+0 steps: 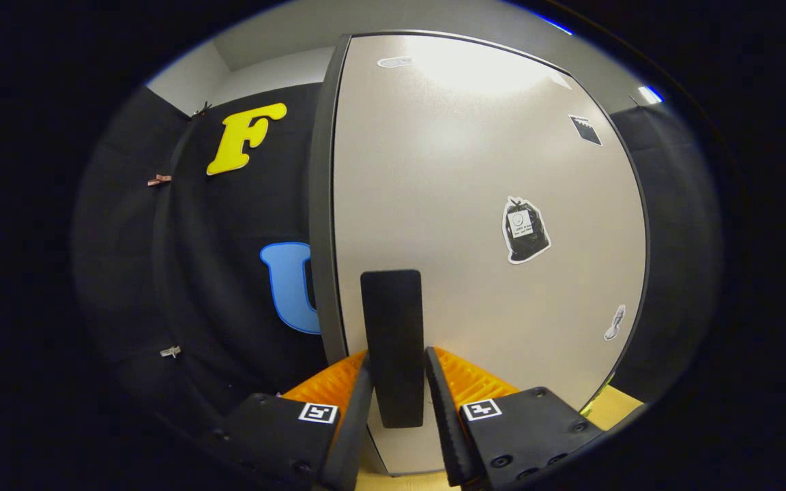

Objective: Open the shoe cabinet door, grab the shoes and put them into the shoe cabinet, then close the shoe cabinet door.

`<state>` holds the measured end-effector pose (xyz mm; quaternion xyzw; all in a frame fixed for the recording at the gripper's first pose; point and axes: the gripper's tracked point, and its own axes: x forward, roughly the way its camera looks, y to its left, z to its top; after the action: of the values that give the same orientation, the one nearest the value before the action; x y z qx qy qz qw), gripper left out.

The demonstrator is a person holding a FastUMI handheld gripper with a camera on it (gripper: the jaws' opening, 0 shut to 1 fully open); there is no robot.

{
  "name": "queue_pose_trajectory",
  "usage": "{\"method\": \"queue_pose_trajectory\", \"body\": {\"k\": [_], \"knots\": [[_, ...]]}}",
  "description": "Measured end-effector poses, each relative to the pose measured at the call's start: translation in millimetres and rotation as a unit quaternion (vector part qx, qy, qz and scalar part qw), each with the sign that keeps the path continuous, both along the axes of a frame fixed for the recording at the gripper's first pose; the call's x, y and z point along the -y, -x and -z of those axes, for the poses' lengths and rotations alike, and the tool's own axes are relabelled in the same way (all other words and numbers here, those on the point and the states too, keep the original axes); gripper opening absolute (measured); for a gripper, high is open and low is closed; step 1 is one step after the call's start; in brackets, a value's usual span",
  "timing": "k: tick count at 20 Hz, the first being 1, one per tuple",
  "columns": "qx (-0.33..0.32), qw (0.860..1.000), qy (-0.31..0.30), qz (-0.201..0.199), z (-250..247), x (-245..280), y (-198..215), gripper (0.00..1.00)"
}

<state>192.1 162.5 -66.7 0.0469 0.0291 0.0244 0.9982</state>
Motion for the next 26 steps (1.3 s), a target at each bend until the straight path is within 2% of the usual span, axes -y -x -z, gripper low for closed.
{"method": "queue_pose_trajectory", "body": {"k": [1, 2, 3, 5, 10, 20, 26], "knots": [[0.006, 1.000, 0.008, 0.008, 0.7, 5.5, 6.1, 0.52], [0.006, 1.000, 0.017, 0.010, 1.5, 5.1, -2.5, 0.38], [0.007, 1.000, 0.019, 0.004, 0.4, 3.0, -3.6, 0.37], [-0.002, 1.000, 0.014, -0.008, 1.7, 1.8, 1.1, 0.24], [-0.002, 1.000, 0.013, -0.027, -1.8, 3.9, 20.8, 0.24], [0.001, 0.998, -0.001, -0.059, -11.4, 54.8, 123.6, 0.24], [-0.007, 0.997, -0.003, -0.074, -14.2, 84.5, 163.4, 0.24]]}}
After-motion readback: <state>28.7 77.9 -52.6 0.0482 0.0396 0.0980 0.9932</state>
